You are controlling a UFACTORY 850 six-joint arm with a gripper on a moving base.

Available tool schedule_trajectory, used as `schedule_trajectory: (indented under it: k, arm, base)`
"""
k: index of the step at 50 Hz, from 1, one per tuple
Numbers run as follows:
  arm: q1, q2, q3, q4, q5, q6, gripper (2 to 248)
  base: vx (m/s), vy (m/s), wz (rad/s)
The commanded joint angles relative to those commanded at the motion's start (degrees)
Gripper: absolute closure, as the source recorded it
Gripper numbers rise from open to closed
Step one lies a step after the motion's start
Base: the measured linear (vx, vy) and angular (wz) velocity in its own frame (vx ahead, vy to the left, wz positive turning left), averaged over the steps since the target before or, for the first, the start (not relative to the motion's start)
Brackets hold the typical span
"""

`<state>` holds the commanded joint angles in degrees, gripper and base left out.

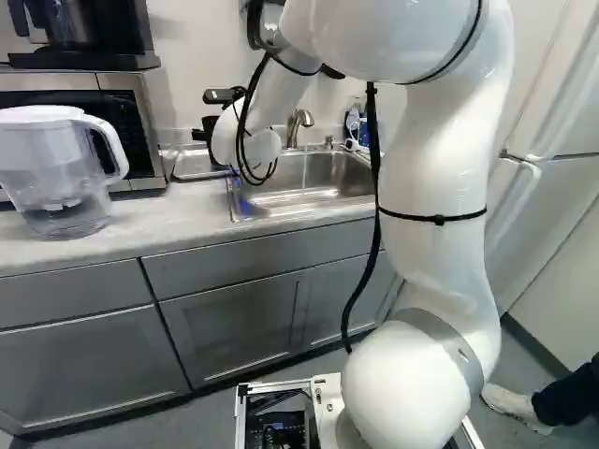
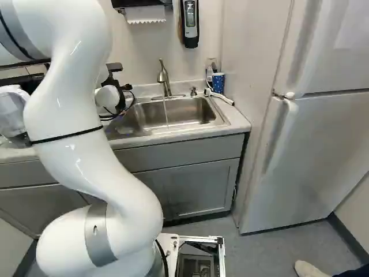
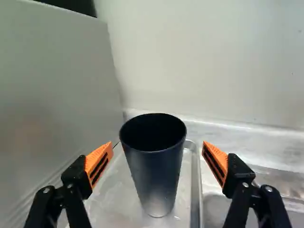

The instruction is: Rinse the cup and place it in the tray

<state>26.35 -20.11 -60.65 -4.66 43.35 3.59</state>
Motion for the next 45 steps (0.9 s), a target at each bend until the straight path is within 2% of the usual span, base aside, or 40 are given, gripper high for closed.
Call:
schedule_trajectory:
  k: [22,45]
  arm:
    - [0.0,1.66,-0.82,0.0,-1.12,0.0,3]
    - [0.13,3.94,-1.07,0.0,-4.62,0.0,3]
  base:
    - [0.0,0.0,0.0]
    - [0.0,0.0,0.0]
